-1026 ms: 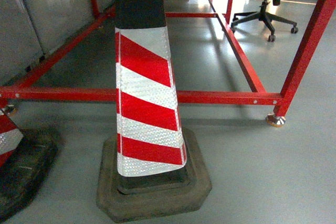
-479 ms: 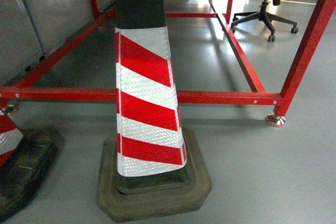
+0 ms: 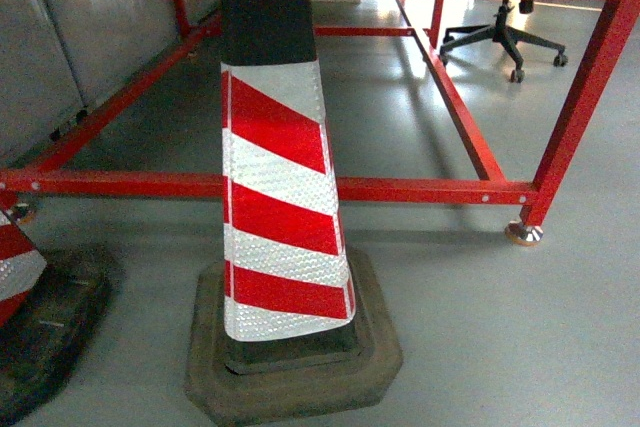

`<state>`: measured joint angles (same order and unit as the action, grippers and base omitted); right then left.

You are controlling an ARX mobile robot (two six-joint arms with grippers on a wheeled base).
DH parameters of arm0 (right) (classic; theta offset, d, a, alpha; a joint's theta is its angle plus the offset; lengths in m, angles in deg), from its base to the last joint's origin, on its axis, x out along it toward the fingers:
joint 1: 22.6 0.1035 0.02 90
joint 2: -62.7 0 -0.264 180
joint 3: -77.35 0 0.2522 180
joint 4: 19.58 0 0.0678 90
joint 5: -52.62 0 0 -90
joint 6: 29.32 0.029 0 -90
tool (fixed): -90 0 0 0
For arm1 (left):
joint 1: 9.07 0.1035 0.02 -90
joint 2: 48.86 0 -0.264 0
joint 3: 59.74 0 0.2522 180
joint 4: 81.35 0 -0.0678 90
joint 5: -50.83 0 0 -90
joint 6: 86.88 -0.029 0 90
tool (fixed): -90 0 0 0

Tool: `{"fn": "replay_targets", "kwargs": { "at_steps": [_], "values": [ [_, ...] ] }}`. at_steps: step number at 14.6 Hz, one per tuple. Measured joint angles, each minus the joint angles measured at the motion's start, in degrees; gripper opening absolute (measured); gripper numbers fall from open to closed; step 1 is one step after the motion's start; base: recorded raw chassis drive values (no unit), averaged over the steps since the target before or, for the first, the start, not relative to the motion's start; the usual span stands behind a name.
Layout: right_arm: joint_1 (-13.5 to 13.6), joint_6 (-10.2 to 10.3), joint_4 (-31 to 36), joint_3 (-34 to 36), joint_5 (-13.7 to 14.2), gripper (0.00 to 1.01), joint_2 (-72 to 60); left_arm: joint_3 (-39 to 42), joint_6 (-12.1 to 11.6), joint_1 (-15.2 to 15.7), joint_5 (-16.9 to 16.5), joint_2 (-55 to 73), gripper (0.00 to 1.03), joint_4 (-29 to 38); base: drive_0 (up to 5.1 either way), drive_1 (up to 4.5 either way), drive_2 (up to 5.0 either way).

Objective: Pick blue part to blue bin on bottom shelf

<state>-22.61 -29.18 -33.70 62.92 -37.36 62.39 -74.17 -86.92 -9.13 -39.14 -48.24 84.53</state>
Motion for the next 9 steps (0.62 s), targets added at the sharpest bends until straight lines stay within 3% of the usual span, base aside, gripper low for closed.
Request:
{"fn": "replay_targets", "kwargs": {
  "at_steps": [9],
  "values": [
    [0.0,-0.04,0.04,0.0,-0.04,0.98,0.0,0.02,0.0,0.0,0.04,0.0,0.98,0.09,0.0,0.0,0.0]
  ]
}}
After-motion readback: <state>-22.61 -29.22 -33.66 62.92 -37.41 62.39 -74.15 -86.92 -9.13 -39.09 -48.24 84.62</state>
